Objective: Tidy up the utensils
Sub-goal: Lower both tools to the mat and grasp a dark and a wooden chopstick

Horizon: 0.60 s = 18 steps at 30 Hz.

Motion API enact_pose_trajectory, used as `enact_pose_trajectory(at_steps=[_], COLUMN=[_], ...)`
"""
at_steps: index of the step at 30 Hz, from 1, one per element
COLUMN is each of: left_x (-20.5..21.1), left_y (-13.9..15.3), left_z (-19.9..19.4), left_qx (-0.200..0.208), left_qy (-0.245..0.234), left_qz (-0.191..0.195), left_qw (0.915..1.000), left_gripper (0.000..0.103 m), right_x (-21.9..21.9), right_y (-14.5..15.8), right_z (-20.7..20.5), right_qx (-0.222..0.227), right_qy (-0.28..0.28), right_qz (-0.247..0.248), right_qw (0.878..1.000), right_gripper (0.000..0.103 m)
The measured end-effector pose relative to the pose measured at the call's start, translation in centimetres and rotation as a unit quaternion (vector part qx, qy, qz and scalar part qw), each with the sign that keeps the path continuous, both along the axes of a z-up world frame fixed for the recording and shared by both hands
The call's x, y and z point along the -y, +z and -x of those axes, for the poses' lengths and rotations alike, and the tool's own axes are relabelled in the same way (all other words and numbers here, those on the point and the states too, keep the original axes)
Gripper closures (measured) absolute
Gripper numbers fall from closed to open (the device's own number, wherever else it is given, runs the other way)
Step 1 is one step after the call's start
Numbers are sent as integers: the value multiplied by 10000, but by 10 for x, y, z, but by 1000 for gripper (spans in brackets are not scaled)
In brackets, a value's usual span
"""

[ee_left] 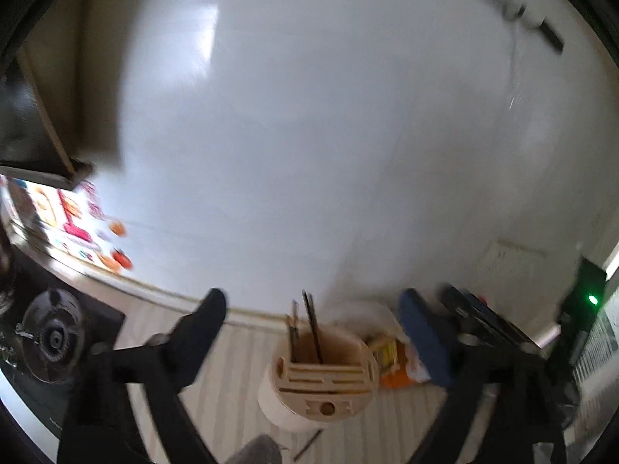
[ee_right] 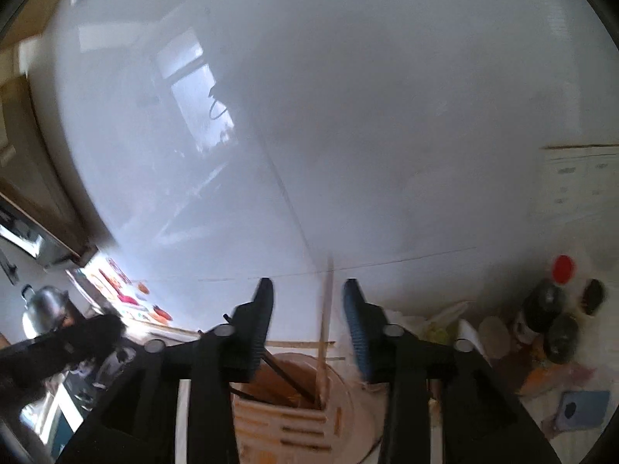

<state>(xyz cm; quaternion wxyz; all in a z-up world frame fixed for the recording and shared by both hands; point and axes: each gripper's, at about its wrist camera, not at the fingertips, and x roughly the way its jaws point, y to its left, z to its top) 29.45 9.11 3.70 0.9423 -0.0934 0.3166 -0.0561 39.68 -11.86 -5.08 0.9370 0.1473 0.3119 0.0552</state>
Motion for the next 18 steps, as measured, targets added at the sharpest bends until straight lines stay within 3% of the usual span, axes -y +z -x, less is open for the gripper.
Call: enact_pose_trajectory(at_steps=[2,5,7,9,13,18], left_x=[-2,1,6,12,31,57], left_y=[-4,-23,-44,-74,-147,-226], left_z=[15,28,38,42,41,35], left_qx=[34,-139,-318,-626,-1314,-2148], left_qy=[183,275,256,132,-54,-343], left_qz=[-141,-460,-636,-765,-1316,-1851], left_qw=[9997,9985,9971,9950,9825,9583], left_gripper=[0,0,0,0,0,1], right_x=[13,32,46,69,110,157], right_y=[6,2,-16,-37,-89,-167], right_z=[19,48,68,89,122,152], right_qx=[-23,-323,-630,-966,-1646,-2718], right_qy=[-149,-377,-542,-710,-1069,-1531], right_qz=[69,218,273,251,288,282], right_qw=[9999,9985,9962,9925,9801,9497], right_gripper=[51,41,34,33,28,28])
